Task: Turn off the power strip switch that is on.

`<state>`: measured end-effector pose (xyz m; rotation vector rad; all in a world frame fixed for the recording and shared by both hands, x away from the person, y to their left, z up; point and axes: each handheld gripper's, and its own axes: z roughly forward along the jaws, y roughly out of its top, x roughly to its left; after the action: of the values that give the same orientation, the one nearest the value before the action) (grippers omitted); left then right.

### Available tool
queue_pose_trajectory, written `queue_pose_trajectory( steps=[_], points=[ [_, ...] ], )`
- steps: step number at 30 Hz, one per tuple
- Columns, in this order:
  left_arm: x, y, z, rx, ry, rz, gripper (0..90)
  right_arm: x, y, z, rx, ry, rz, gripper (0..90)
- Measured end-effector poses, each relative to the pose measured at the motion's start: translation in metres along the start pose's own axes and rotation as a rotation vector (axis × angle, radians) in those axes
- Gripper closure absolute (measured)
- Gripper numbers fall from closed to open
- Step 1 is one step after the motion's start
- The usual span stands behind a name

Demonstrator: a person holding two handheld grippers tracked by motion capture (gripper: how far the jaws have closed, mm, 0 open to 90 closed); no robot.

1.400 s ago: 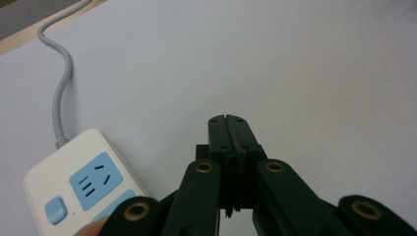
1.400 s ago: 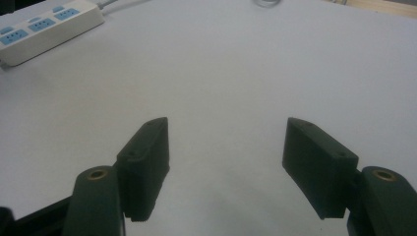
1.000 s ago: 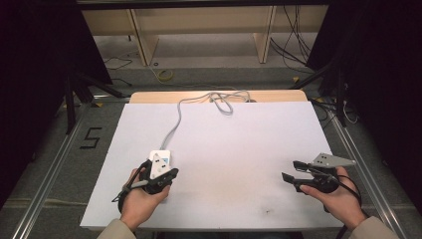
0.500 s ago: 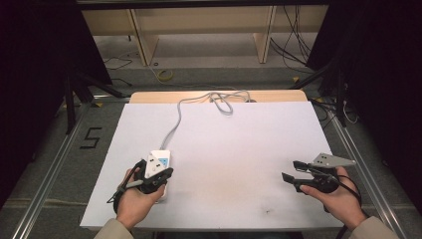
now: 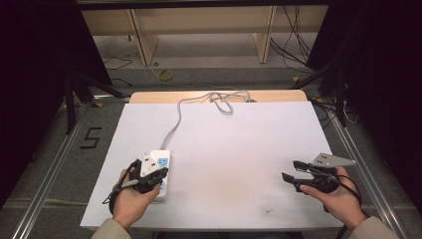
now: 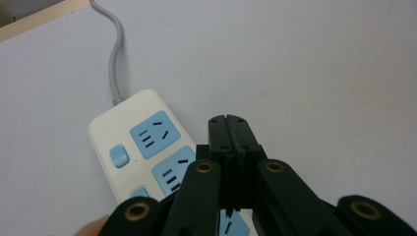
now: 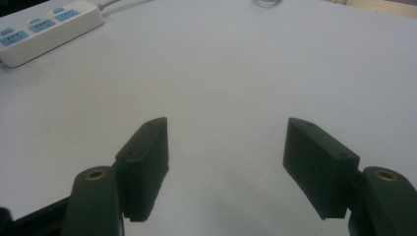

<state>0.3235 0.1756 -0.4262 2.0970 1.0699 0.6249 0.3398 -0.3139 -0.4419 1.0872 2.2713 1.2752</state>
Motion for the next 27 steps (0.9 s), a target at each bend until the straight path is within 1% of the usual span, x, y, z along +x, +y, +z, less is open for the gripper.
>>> queue_pose_trajectory(
  steps=[6,10,17,22,27],
  points=[
    [0.004,-0.003,-0.001,0.017,0.000,-0.013,89.9,0.000,0.000,0.000,-0.003,-0.001,0.003,34.2],
    [0.004,-0.004,0.000,0.029,-0.003,-0.016,89.9,0.000,0.000,0.000,0.000,-0.001,0.002,34.2],
    [0.007,-0.005,-0.001,0.037,0.000,-0.022,89.9,0.000,0.000,0.000,0.001,0.000,0.001,34.2],
    [0.010,-0.007,-0.001,0.043,0.005,-0.041,89.9,0.000,0.000,0.000,0.001,-0.001,0.001,34.2],
    [0.011,-0.008,-0.001,0.049,0.009,-0.043,89.9,0.000,0.000,0.000,0.003,-0.001,0.001,34.2]
  ],
)
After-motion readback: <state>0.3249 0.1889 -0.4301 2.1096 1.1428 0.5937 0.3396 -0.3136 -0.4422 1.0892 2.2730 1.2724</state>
